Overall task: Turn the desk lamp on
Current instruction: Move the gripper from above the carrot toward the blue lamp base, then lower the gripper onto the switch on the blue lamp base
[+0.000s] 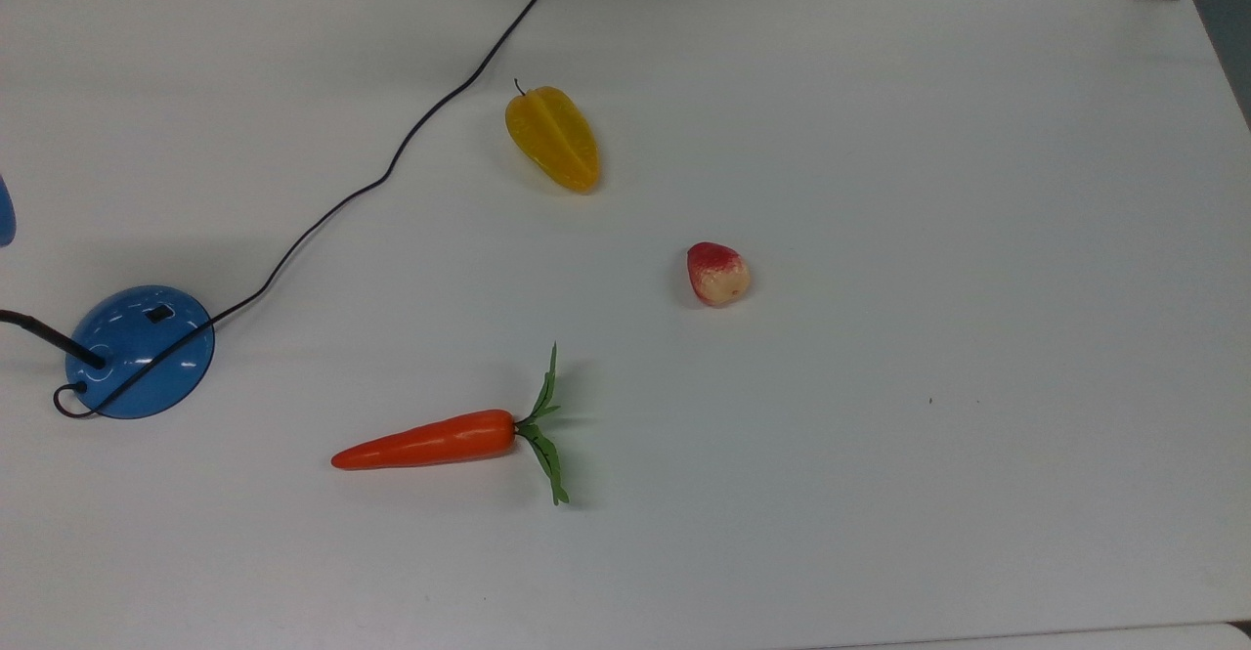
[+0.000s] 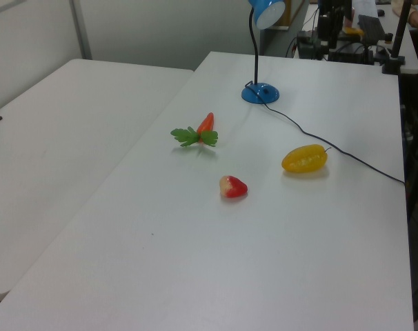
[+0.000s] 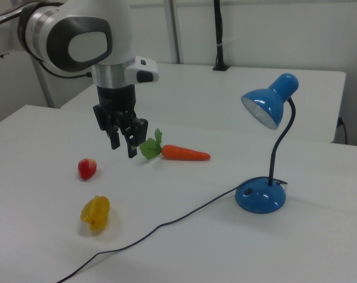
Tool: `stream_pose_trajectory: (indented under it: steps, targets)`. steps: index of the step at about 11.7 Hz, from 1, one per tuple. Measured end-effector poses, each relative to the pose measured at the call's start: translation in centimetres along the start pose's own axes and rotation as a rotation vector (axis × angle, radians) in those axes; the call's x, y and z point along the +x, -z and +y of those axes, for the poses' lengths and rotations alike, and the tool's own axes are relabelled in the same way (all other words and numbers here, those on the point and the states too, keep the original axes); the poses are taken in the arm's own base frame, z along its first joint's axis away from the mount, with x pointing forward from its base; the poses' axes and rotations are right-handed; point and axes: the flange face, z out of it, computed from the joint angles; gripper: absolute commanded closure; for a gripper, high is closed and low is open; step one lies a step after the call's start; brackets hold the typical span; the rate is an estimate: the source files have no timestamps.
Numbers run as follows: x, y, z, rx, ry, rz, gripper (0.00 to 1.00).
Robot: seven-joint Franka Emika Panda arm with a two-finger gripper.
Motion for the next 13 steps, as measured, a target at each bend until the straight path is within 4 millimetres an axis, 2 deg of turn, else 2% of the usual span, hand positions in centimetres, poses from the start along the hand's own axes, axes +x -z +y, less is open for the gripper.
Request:
stream_pose_trajectory:
  steps: [1,3,6,9,13]
  targets:
    - [0.0,-0.1,0.2,0.0,-0.011,-0.002,1.0]
    - [0.1,-0.4,1.0,0.0,-0.078,-0.006,1.0]
    - [1.4,-0.7,3.2,-0.01,-0.21,0.077,1.0]
    - [3.4,-2.3,4.6,-0.018,-0.32,0.167,1.0]
    - [4.8,-4.2,6.1,-0.019,-0.411,0.216,1.0]
